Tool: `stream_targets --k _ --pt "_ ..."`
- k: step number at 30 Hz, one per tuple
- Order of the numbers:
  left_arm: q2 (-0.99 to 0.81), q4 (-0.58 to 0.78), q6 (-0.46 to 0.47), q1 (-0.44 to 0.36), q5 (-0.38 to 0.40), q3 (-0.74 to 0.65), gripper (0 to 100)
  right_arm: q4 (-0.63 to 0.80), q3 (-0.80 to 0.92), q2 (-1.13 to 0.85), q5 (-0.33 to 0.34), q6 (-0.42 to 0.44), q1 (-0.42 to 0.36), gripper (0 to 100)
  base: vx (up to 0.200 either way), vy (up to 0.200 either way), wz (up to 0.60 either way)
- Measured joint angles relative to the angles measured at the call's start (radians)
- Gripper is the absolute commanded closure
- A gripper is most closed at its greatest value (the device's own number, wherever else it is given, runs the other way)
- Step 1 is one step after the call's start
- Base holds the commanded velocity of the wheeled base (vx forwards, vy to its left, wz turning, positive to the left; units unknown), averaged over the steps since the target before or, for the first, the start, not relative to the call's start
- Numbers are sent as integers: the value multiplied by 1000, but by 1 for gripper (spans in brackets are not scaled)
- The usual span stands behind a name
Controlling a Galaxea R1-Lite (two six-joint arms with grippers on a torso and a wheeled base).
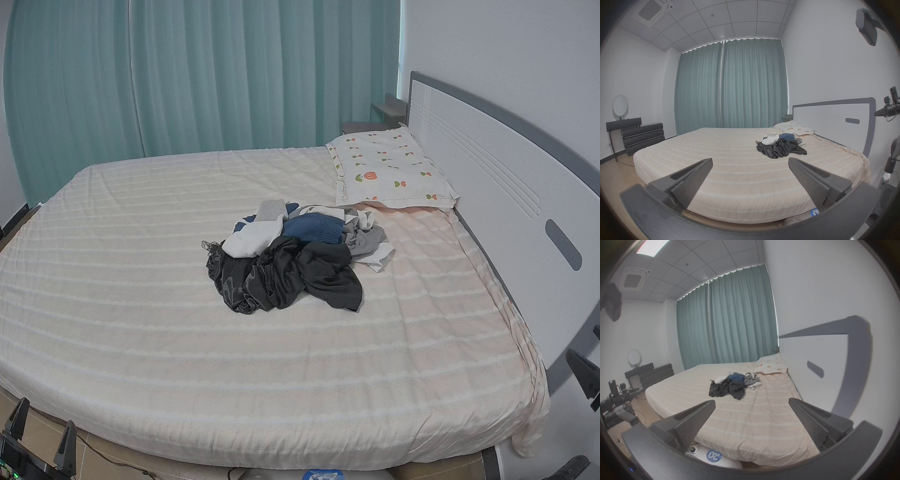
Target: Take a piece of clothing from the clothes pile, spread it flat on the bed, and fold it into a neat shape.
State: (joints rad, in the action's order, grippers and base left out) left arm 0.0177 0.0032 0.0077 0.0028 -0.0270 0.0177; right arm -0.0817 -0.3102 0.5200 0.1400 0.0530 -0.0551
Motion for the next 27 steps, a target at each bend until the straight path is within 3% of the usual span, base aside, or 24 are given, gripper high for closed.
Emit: stream_targets --k 6,14,27 --pt "0 0 0 0 0 0 0 -139 -43 283 2 58 -64 0 0 0 0" --pt "0 0 0 0 0 0 0 -307 -169 672 -46 155 -164 0 0 0 0" --pt "0 0 0 0 0 0 0 -459 -599 1334 -136 290 -289 0 0 0 0"
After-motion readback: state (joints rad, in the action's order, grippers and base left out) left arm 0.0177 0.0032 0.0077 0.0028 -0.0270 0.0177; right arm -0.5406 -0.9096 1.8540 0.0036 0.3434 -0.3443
